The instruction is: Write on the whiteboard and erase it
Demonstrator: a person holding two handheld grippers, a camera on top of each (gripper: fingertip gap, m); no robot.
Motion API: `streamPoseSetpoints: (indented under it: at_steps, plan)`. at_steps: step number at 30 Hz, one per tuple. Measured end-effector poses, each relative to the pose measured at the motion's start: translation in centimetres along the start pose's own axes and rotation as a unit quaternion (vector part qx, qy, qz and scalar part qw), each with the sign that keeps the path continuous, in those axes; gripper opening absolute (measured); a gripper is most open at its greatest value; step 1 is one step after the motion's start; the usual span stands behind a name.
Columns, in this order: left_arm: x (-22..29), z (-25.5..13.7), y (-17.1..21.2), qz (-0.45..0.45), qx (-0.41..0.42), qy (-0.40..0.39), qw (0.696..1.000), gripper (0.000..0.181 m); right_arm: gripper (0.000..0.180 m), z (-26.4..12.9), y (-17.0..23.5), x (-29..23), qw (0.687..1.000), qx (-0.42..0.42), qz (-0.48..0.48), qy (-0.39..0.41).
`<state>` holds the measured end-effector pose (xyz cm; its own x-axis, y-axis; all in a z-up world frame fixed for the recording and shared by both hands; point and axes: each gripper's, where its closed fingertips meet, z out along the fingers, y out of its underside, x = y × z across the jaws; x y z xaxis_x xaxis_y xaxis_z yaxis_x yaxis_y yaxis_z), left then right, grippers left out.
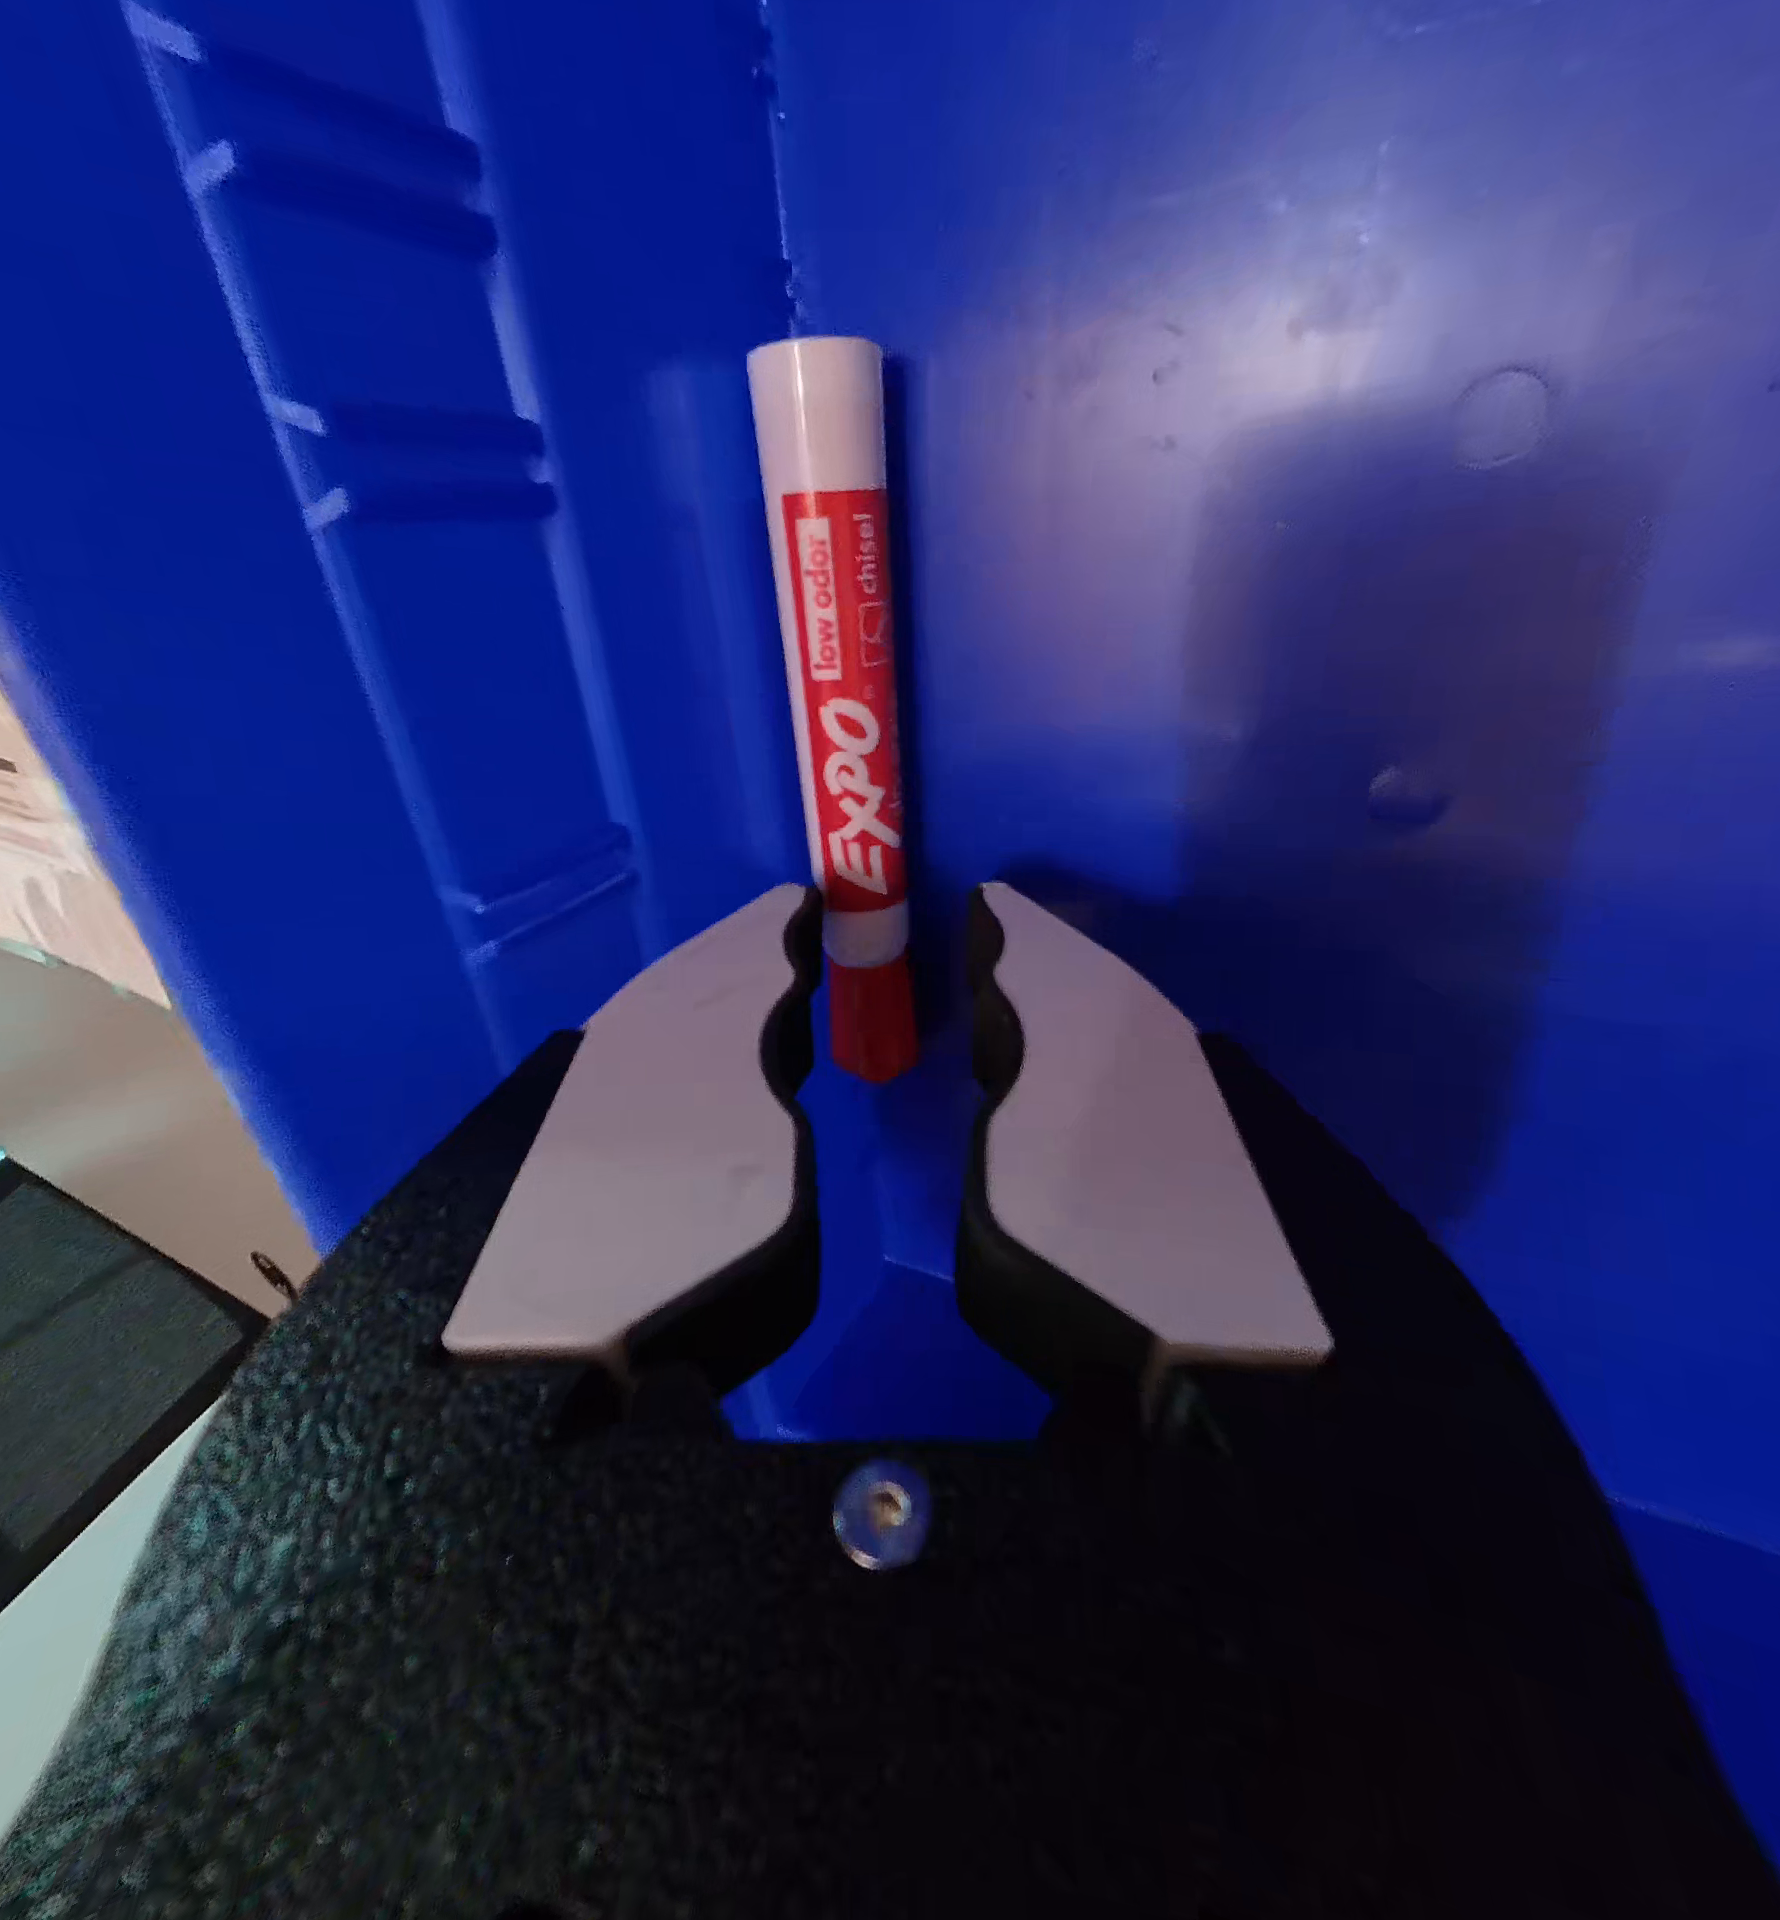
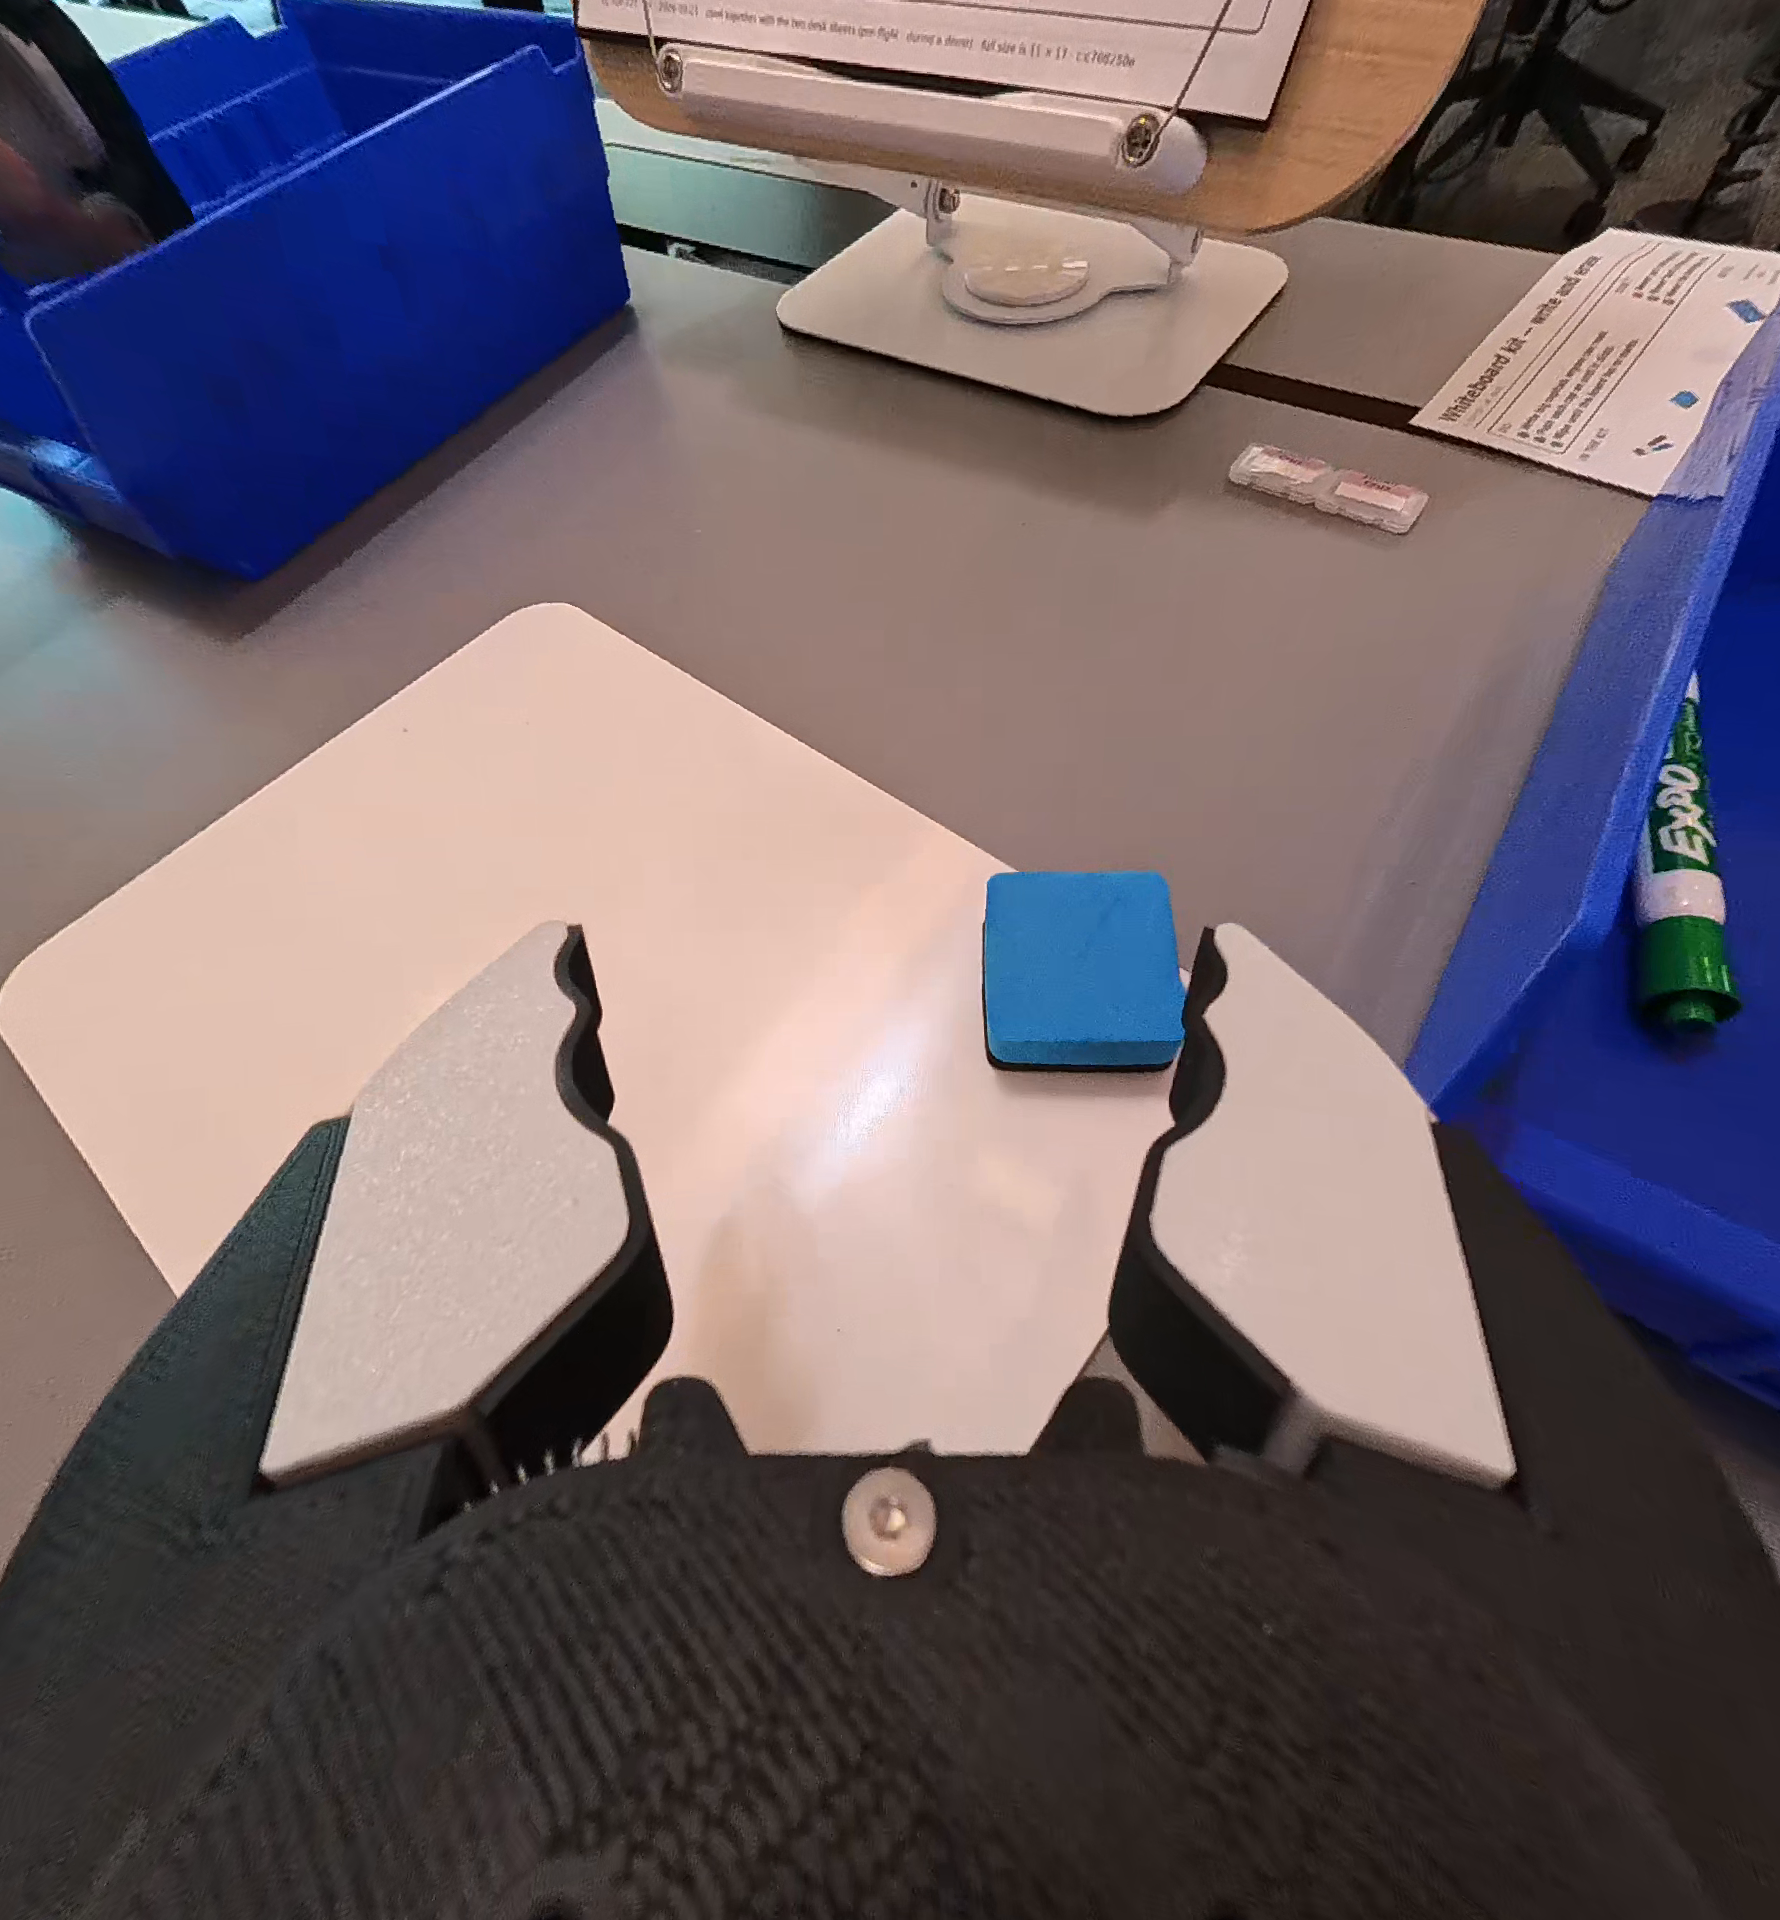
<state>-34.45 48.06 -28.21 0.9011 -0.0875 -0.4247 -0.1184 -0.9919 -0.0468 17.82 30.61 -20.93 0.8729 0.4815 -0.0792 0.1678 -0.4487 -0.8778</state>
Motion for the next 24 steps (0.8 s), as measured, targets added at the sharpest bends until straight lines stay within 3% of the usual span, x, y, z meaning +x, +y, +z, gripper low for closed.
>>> streamPoseSetpoints:
  at_steps: [6,16,21,24]
  plan:
    - [0.0,0.5,0.6,-0.004,-0.041,-0.014,0.999,0.018,0.106,-0.3,0.5,0.4,1.0,-0.002,0.003,-0.008]
    - [1.1,0.2,1.6,0.002,-0.079,0.078,0.994,0.019,0.1,0.0,0.1,0.1,0.999,0.016,-0.006,-0.041]
    - [2.3,-0.9,1.7,0.033,-0.046,0.146,0.988,0.018,0.095,0.9,-2.7,-4.2,0.989,0.075,-0.015,-0.13]
    - [3.4,-4.9,0.2,-0.006,0.076,0.235,0.969,0.019,0.089,2.0,-4.2,-7.5,0.977,0.094,-0.006,-0.193]
